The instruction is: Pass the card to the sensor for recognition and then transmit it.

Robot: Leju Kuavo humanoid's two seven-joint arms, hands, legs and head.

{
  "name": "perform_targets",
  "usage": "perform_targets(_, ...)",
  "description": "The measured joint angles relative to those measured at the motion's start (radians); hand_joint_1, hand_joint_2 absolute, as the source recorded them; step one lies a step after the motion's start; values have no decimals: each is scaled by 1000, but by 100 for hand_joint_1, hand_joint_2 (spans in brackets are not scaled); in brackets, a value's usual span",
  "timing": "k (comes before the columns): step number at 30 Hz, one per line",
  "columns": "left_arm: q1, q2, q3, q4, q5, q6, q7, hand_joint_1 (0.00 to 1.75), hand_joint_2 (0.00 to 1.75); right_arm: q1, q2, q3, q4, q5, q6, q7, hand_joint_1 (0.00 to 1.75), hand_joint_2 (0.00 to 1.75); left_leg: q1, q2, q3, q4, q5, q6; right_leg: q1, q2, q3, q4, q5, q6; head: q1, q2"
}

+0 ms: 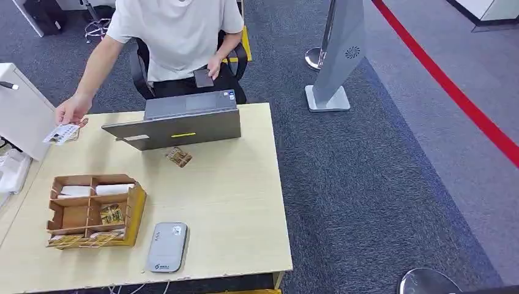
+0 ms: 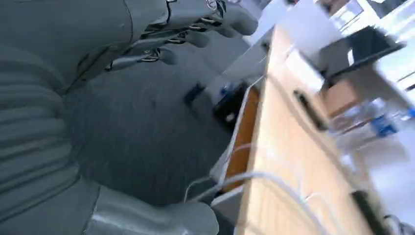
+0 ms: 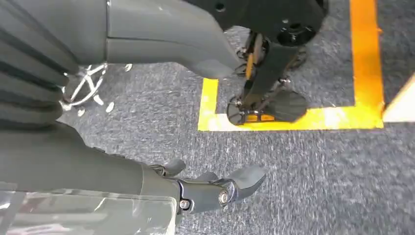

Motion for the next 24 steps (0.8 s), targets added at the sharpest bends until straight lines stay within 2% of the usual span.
perform_targets(1,14,-3,-26,-36,-7,36,-1,0,175,-1,1,0,1,-2,0,5,0,175,0,-2,0,0,0,0,0,-2,0,0,-1,1,-1,0)
perform_targets(4,67,-50,-142,-212,-70,174,-2,0,175,-7,2,6,1,-1,-8,20,0,175,0,-2,1,1,0,0,0,-2,0,0,-1,2,0,0)
perform_targets(5,91,-72,-215,-304,-119,259,-3,0,175,-8,3,10,1,2,-10,23,0,175,0,-2,0,1,0,0,0,-2,0,0,-1,2,0,0)
perform_targets(7,119,-84,-344,-419,-194,396,-4,0,175,-10,5,19,1,6,-11,27,0,175,-1,-3,0,2,1,1,-1,-3,1,0,0,3,0,0)
perform_targets(9,123,-82,-444,-496,-252,469,-4,0,175,-15,6,26,0,15,-12,28,0,175,-1,-4,0,2,1,1,-1,-3,3,0,0,3,0,0)
perform_targets(11,119,-79,-493,-533,-291,485,-4,0,175,-18,6,32,0,19,-12,29,0,175,-1,-4,0,2,1,1,-1,-3,3,0,1,3,0,0)
perform_targets(19,117,-78,-507,-544,-304,487,-4,0,175,-18,6,34,0,19,-12,30,0,175,-1,-4,0,2,1,1,-1,-3,3,0,1,3,-1,0)
perform_targets(24,46,-40,-670,-600,-471,492,-2,0,175,-25,6,61,0,21,-15,48,0,175,0,-3,0,2,2,1,0,-3,2,0,1,2,0,0)
